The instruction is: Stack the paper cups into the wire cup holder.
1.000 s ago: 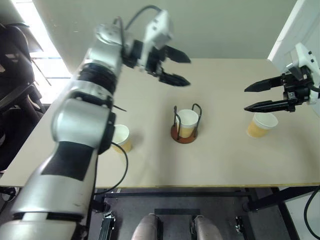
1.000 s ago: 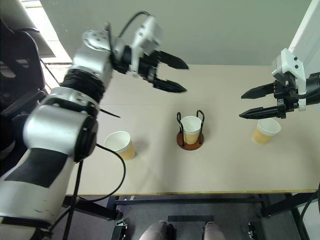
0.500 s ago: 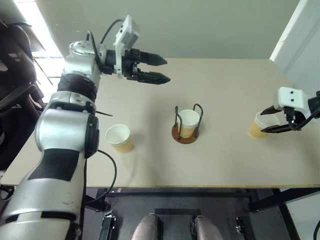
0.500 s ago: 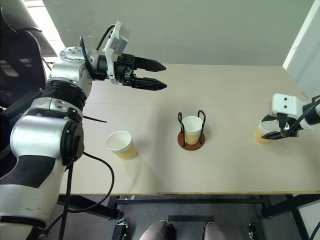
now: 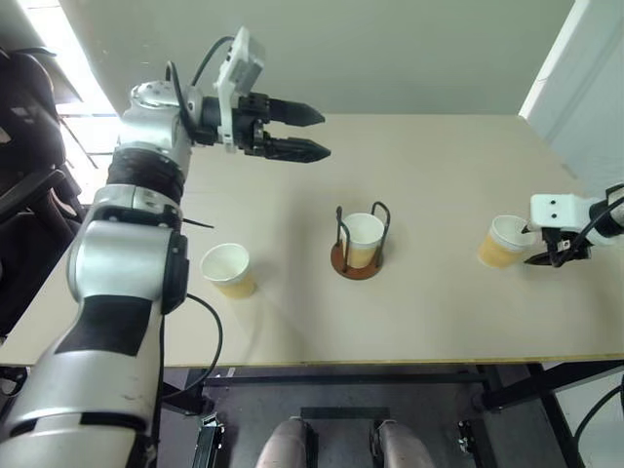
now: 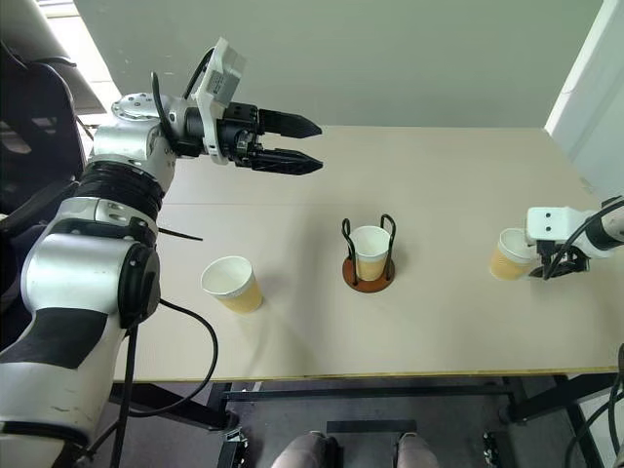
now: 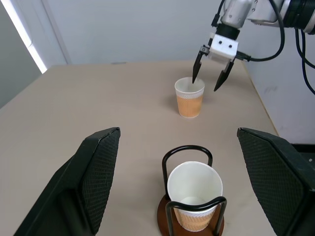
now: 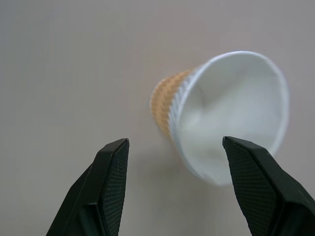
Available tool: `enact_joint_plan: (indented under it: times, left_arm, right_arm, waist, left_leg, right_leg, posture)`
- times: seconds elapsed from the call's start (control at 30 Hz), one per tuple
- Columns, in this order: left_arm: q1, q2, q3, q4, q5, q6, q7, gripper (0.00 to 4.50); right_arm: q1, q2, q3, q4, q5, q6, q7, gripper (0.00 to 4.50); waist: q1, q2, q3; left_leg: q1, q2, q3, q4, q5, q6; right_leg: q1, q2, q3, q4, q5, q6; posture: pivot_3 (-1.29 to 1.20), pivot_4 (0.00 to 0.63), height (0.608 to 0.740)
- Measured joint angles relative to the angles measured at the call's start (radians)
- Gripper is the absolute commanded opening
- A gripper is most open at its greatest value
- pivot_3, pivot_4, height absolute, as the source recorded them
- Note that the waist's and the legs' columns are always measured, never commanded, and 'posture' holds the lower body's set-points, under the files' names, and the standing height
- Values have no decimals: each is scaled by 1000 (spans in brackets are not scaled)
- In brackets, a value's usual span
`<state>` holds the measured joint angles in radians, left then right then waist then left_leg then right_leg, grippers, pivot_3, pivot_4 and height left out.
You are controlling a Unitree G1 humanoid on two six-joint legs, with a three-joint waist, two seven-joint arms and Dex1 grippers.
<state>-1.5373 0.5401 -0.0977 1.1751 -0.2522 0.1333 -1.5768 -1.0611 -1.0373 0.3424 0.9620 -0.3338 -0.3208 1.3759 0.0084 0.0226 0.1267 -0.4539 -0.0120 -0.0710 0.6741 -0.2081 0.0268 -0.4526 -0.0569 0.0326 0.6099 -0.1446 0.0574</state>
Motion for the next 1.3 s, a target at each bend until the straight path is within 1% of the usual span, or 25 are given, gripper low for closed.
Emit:
enact_joint_plan:
  times: [0.2, 0.23, 0.3, 0.33, 0.47, 0.5, 0.53, 0.6, 0.7, 0.87, 1.0, 1.07, 1.17, 1.3]
  left_arm:
    - [38, 14, -32, -12, -1, -8, 0, 4071]
    - [38, 15, -35, -13, -1, -9, 0, 4094]
    - [38, 19, -46, -23, -1, -11, -1, 4100]
    - [39, 24, -60, -32, -2, -11, -1, 4100]
    - [58, 38, -97, -46, -7, -11, -1, 4100]
    - [65, 38, -102, -46, -4, -13, -1, 4100]
    - [74, 37, -111, -46, 0, -22, -1, 4100]
    - [93, 36, -119, -47, -5, -23, -1, 4100]
    - [136, 45, -167, -102, -79, -6, -1, 4100]
    - [184, 113, -295, -222, -228, 26, -2, 4100]
    - [216, 178, -404, -306, -339, -36, -2, 4100]
    - [218, 201, -457, -313, -357, -74, -2, 4100]
    - [218, 215, -506, -304, -372, -125, -2, 4100]
    - [214, 218, -532, -266, -376, -161, -2, 4100]
  right_arm:
    - [-16, 39, 11, 57, -37, -47, -25, 3106]
    - [-17, 49, 11, 61, -40, -50, -26, 2924]
    - [-18, 64, 15, 71, -47, -59, -35, 2511]
    - [-19, 69, 17, 77, -55, -65, -44, 2205]
    - [-26, 75, 20, 97, -78, -73, -64, 813]
    - [-29, 75, 20, 99, -83, -74, -65, 381]
    - [-33, 76, 21, 103, -86, -75, -66, 91]
    - [-43, 77, 21, 107, -93, -76, -68, 34]
    - [-54, 77, 21, 113, -101, -79, -68, 34]
    - [-55, 75, 21, 118, -106, -87, -66, 34]
    - [-68, 67, 21, 118, -120, -95, -57, 34]
    - [-82, 58, 22, 111, -124, -104, -50, 34]
    - [-104, 50, 22, 70, -122, -105, -30, 34]
    - [-114, 54, 16, -85, -83, -49, 44, 34]
  waist:
    - [0, 0, 0]
    - [-1, 0, 0]
    - [0, 0, 0]
    - [0, 0, 0]
    - [2, 1, 0]
    - [2, 1, 0]
    - [2, 1, 0]
    - [1, 1, 0]
    - [1, 1, 0]
    - [1, 1, 0]
    - [2, 1, 0]
    - [2, 1, 0]
    - [1, 1, 0]
    - [-1, 1, 0]
  left_leg:
    - [0, 1, -1, 0, 0, 0]
    - [0, 0, 0, -1, 0, 0]
    - [0, 1, -1, -1, 0, 0]
    - [0, 0, 0, -1, 0, 0]
    - [0, 0, -2, -1, -1, -1]
    - [0, 0, -1, -2, -1, -1]
    - [0, 0, -1, -2, -1, -1]
    - [0, 0, -1, -2, -1, -1]
    - [0, 0, -1, -3, -1, -1]
    - [0, 1, -2, -4, -1, -2]
    - [0, 1, -2, -5, -1, -3]
    - [0, 1, -2, -4, -1, -3]
    - [0, 1, -2, -4, -1, -3]
    - [0, 1, -3, -4, -1, -4]
  right_leg:
    - [0, 0, -1, 0, 1, -1]
    - [0, 1, -1, 0, 1, -2]
    - [0, 0, -1, 0, 0, -3]
    - [0, 0, -1, 0, 0, -3]
    - [0, -1, -1, 0, 1, -4]
    - [0, 0, -2, 0, 1, -4]
    - [0, 0, -2, 0, 1, -4]
    - [-1, 0, -2, 0, 1, -4]
    - [-1, 0, -3, 0, 2, -3]
    - [-1, 0, -3, 0, 4, 0]
    - [-1, 1, -3, 0, 4, -1]
    - [-1, 1, -3, 0, 4, -1]
    - [-1, 0, -3, 0, 1, -7]
    - [-1, 1, -3, 0, 0, -9]
  posture:
    - [0, 150, 740]
    - [0, 150, 740]
    - [0, 150, 740]
    - [0, 150, 740]
    - [0, 150, 740]
    - [0, 150, 740]
    - [0, 150, 740]
    - [0, 150, 740]
    - [0, 150, 740]
    - [0, 150, 740]
    - [0, 150, 740]
    - [0, 150, 740]
    - [0, 150, 740]
    - [0, 150, 740]
